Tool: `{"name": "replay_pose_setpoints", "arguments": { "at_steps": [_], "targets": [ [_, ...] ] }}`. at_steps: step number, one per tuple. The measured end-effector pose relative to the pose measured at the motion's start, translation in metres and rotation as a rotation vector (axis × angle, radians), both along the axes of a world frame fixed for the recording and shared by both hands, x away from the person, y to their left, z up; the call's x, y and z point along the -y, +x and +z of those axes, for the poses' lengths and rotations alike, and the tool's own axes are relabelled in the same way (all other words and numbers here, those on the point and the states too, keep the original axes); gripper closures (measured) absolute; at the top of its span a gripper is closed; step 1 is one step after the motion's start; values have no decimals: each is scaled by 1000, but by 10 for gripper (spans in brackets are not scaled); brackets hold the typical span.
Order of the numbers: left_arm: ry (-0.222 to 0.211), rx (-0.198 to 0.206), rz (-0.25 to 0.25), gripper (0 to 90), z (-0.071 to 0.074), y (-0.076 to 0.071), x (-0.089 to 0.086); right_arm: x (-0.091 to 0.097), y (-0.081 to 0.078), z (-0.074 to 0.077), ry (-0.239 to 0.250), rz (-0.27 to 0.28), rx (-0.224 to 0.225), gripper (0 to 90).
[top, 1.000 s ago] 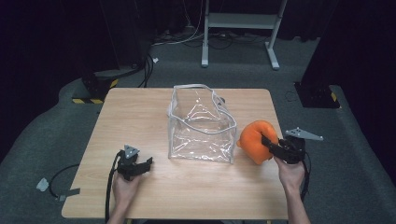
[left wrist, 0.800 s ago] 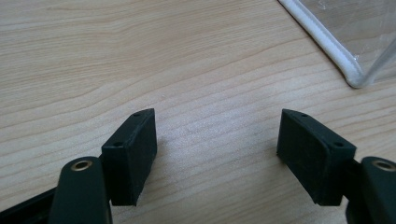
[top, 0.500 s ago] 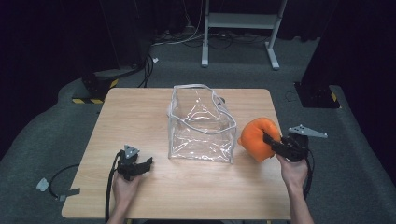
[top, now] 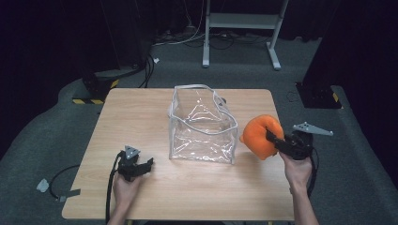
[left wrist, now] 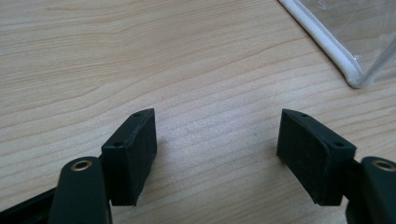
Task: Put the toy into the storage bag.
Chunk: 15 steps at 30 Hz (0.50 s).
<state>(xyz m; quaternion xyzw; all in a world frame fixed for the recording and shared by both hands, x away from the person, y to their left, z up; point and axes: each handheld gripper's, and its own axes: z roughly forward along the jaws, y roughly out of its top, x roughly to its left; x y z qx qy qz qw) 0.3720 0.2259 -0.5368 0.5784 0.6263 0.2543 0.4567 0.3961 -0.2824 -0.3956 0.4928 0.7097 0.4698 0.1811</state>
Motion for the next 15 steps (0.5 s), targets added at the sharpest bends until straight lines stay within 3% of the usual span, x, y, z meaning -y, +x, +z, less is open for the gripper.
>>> {"name": "replay_pose_setpoints", "arguments": {
  "at_steps": [15],
  "targets": [
    [0, 0, 0, 286, 0, 0, 0, 0, 1, 18, 4, 8, 27, 619]
  ]
}}
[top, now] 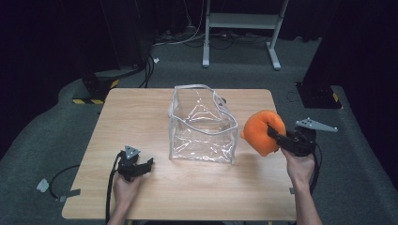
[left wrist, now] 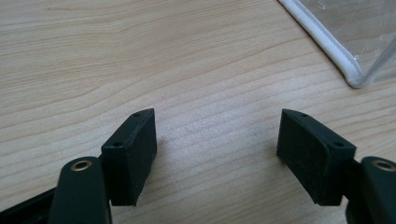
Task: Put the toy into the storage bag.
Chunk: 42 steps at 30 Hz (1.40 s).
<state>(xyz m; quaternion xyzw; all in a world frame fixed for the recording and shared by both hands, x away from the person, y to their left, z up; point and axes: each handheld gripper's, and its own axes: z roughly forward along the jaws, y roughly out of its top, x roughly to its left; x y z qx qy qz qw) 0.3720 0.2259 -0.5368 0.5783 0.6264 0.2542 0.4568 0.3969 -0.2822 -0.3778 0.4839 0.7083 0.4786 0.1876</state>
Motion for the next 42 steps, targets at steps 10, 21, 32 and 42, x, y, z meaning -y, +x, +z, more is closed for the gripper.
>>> {"name": "replay_pose_setpoints", "arguments": {
  "at_steps": [10, 21, 32, 42],
  "targets": [
    [0, 0, 0, 286, 0, 0, 0, 0, 2, 12, 5, 6, 9, 619],
    [0, 0, 0, 286, 0, 0, 0, 3, 4, 23, 12, 5, 18, 620],
    [0, 0, -1, 285, 0, 0, 0, -1, 7, 36, 18, 24, 31, 620],
    [0, 0, -1, 285, 0, 0, 0, -4, 8, 50, 16, 36, 53, 620]
  ]
}}
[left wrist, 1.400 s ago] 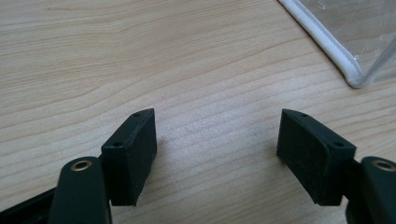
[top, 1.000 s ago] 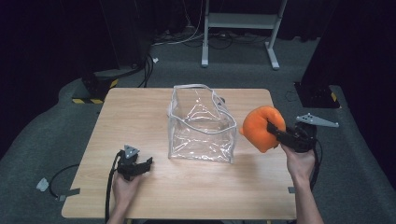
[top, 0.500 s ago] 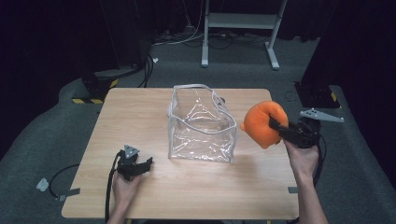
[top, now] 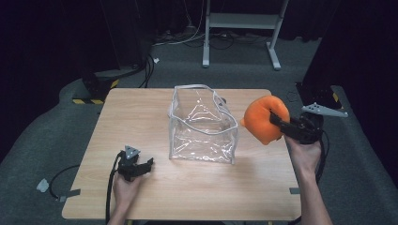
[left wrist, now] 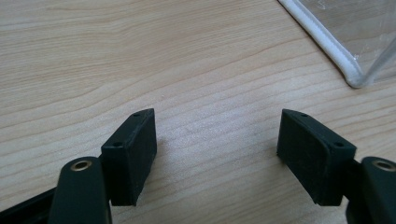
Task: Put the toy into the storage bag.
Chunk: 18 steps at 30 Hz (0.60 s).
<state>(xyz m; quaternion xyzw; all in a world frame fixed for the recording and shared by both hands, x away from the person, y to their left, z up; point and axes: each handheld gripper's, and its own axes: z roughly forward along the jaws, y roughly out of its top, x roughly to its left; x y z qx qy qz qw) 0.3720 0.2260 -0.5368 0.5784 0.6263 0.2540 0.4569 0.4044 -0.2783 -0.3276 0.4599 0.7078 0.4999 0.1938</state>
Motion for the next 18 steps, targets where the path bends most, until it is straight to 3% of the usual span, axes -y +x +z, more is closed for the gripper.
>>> {"name": "replay_pose_setpoints", "arguments": {
  "at_steps": [18],
  "targets": [
    [-2, 0, 0, 285, 0, 0, 0, -12, 4, 20, -3, 35, 27, 619]
  ]
}}
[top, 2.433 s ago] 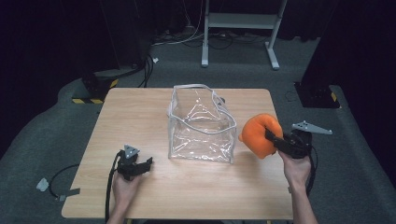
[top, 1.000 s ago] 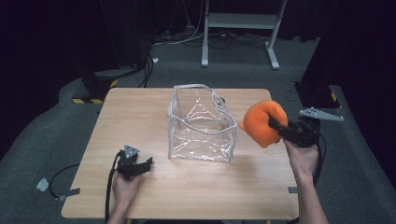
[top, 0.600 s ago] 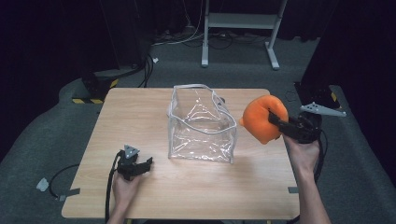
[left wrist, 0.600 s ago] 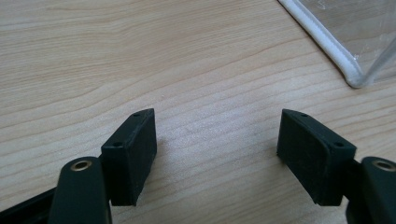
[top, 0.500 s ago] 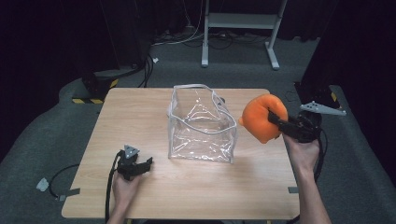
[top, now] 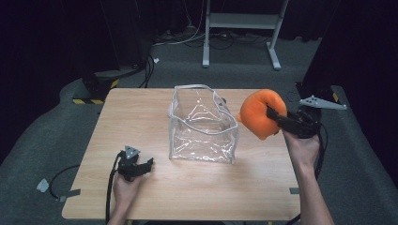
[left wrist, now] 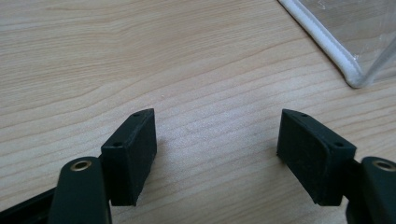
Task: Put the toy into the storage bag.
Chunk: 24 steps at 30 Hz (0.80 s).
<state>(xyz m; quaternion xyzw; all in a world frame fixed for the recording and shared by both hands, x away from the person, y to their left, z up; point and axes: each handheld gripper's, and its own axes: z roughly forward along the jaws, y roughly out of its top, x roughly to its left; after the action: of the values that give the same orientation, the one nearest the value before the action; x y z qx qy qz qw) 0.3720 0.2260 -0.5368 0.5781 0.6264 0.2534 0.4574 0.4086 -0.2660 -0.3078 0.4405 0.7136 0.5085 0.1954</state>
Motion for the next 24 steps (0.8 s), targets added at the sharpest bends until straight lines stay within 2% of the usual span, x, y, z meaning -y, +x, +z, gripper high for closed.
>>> {"name": "replay_pose_setpoints", "arguments": {
  "at_steps": [1, 13, 24],
  "targets": [
    [-10, 7, 7, 286, 0, 0, 1, 0, 0, 1, 1, 1, 5, 619],
    [-8, 6, 5, 285, 0, 0, 1, -10, 3, 16, 32, 41, 27, 619],
    [-8, 5, 5, 284, 0, 0, 1, -30, 6, 26, 21, 88, 39, 619]
  ]
}}
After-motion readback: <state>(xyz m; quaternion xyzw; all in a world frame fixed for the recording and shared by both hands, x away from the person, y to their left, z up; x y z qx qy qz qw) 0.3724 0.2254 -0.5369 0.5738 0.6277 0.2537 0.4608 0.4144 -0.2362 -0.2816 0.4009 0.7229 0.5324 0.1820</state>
